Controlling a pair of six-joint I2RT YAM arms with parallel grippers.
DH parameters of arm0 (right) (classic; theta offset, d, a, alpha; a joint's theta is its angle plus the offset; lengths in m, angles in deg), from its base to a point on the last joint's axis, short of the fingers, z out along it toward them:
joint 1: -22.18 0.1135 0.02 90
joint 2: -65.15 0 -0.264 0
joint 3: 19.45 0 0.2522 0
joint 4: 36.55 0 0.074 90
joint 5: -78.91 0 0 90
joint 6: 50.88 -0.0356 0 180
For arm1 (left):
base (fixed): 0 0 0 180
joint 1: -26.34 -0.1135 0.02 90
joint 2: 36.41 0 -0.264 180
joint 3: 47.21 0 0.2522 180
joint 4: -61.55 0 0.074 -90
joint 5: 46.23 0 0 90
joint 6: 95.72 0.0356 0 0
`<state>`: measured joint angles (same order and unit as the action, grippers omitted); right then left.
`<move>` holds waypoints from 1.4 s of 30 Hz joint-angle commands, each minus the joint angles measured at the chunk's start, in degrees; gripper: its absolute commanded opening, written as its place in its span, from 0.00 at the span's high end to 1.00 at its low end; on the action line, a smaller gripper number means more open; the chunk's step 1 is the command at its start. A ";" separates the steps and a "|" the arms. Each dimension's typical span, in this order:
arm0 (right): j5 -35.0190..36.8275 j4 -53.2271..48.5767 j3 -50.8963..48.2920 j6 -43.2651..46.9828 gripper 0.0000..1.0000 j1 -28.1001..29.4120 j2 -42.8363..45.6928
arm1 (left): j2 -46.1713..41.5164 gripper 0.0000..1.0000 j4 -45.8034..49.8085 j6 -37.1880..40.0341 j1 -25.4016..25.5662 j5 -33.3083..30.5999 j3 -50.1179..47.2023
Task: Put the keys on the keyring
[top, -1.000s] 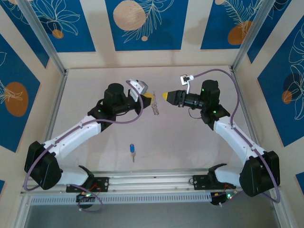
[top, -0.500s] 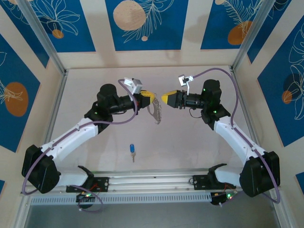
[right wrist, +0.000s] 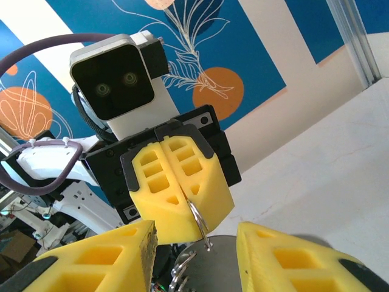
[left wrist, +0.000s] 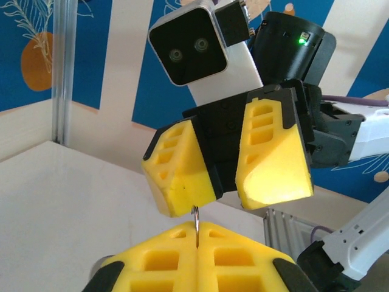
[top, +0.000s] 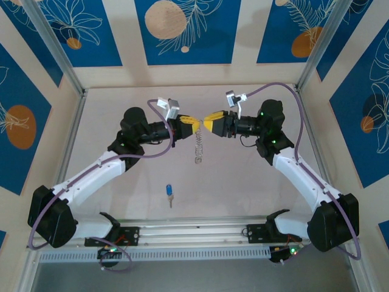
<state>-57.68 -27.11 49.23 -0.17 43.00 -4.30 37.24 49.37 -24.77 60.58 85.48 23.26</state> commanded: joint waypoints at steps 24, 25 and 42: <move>2.84 2.45 1.13 -0.99 1.00 2.09 0.09 | -0.70 1.00 -7.43 -4.57 -0.66 4.22 -0.23; 3.67 2.78 0.76 -1.10 1.00 2.00 0.34 | -1.24 1.00 -7.74 -4.66 -0.67 3.23 -0.64; 16.40 15.98 -7.67 -7.77 1.00 2.39 5.31 | -5.25 0.37 -21.64 -12.31 -0.67 -8.38 -8.76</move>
<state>-44.63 -15.38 42.28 -6.86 45.21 -1.10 33.50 32.04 -36.42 60.19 80.61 15.74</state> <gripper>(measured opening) 0.066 0.620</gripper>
